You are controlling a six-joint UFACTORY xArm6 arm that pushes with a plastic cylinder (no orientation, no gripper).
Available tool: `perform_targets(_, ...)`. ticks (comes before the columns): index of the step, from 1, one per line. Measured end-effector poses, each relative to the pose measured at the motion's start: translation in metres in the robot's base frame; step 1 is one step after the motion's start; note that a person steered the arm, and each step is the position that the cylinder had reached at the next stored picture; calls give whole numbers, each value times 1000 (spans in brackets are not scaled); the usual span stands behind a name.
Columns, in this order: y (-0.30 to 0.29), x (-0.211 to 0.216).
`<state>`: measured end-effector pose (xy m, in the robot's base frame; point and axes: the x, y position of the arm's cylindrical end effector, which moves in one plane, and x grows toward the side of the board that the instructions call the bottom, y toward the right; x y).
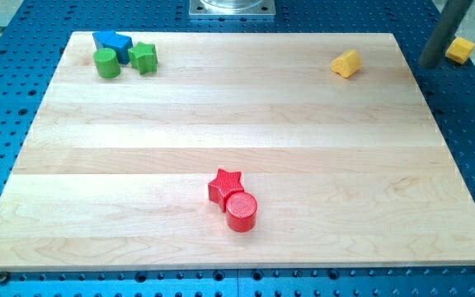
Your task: Move the heart above the red star
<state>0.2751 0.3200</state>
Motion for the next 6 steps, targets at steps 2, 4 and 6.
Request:
perform_targets(2,-168,51)
perform_targets(4,-129,-28)
perform_targets(6,-354,148)
